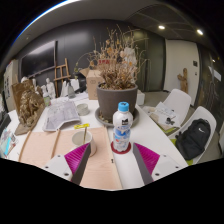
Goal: Pour water
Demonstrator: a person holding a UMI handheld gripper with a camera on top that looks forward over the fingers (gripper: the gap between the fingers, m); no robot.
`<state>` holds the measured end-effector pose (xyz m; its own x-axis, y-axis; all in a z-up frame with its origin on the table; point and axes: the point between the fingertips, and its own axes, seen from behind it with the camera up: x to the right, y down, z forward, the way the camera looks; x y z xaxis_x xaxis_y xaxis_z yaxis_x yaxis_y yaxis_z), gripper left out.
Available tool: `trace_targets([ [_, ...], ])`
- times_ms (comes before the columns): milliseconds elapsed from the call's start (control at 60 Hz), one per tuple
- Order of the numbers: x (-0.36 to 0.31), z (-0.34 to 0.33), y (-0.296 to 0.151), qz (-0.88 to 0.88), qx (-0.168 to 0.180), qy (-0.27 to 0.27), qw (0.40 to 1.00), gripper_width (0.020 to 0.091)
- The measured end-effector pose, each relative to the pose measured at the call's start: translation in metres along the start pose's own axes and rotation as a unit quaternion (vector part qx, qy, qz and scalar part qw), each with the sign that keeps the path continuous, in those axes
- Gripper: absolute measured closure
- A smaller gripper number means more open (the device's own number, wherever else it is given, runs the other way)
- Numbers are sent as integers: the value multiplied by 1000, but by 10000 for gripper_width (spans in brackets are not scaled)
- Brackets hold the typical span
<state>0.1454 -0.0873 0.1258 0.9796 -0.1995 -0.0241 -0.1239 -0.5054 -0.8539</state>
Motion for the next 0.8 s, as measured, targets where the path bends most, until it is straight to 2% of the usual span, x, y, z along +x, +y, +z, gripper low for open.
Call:
trace_targets([
  [333, -71, -181, 56, -16, -26, 5, 1000, 247],
  [450, -92, -226, 71, -33, -24, -1, 999, 246],
  [800, -113, -280, 92, -47, -24, -7, 999, 252],
])
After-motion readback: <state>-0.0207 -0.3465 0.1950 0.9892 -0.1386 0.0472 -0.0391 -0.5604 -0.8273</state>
